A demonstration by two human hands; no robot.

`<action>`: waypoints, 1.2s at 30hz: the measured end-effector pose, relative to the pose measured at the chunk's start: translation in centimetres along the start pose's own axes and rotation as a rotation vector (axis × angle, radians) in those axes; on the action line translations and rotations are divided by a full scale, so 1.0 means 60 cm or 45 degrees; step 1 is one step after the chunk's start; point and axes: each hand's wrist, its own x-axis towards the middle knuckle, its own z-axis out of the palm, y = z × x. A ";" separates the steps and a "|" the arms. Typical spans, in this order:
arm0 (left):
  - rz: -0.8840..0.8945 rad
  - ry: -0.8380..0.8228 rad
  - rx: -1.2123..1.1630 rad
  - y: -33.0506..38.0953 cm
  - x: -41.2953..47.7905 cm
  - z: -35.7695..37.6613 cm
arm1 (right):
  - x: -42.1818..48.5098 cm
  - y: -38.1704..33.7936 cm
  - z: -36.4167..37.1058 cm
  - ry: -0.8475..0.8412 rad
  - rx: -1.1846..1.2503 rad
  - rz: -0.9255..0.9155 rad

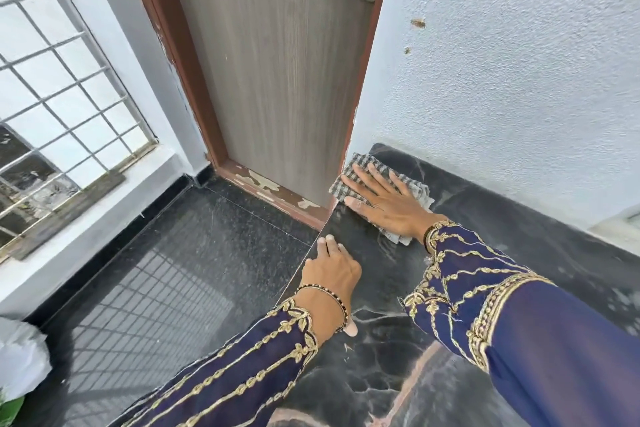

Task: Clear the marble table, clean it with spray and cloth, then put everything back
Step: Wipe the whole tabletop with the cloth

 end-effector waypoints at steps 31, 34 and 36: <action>-0.070 -0.112 0.183 0.031 -0.023 -0.040 | -0.156 0.143 0.036 0.202 0.037 0.426; -0.067 -0.071 0.135 0.033 -0.029 -0.039 | -0.185 0.094 0.054 0.220 0.019 0.362; -0.066 -0.022 0.060 0.030 -0.031 -0.034 | -0.206 0.050 0.069 0.238 0.010 0.303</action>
